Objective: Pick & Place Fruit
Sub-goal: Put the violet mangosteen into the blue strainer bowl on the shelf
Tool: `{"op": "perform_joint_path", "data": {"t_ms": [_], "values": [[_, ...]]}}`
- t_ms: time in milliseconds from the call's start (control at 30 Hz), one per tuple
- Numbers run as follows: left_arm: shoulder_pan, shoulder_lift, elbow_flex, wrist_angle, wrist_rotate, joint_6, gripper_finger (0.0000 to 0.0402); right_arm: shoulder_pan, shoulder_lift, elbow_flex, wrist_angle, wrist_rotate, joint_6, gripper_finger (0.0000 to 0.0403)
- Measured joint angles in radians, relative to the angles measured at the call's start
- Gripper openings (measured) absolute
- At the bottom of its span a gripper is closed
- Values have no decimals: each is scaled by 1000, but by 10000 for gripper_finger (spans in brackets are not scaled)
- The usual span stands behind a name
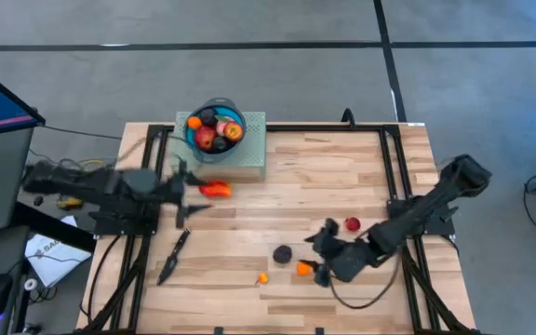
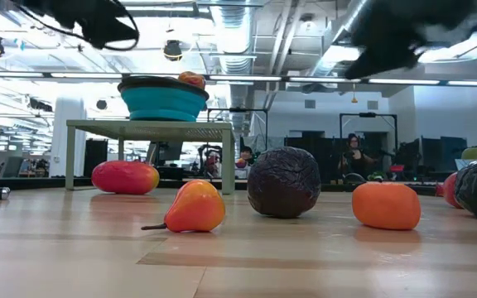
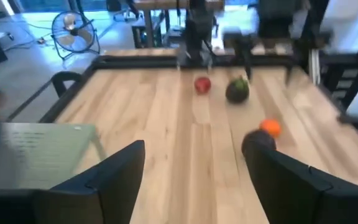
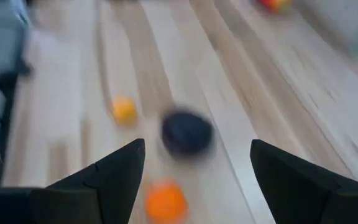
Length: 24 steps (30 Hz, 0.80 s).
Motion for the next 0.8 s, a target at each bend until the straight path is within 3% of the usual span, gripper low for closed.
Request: {"op": "perform_joint_path", "data": {"t_ms": [100, 233, 367, 567, 800], "values": [[-180, 103, -48, 119, -199, -1, 266, 31, -50, 53, -320, -43, 141, 286], [-320, 262, -54, 260, -357, 6, 264, 42, -116, 76, -562, -223, 325, 286], [-359, 391, -54, 361, -378, 6, 264, 48, -147, 66, -631, -416, 359, 286], [-351, 480, -54, 416, -379, 2, 264, 58, -113, 60, -672, -469, 306, 293], [-351, 474, -54, 423, -380, -13, 264, 28, 40, 60, -717, -482, 155, 373]]}}
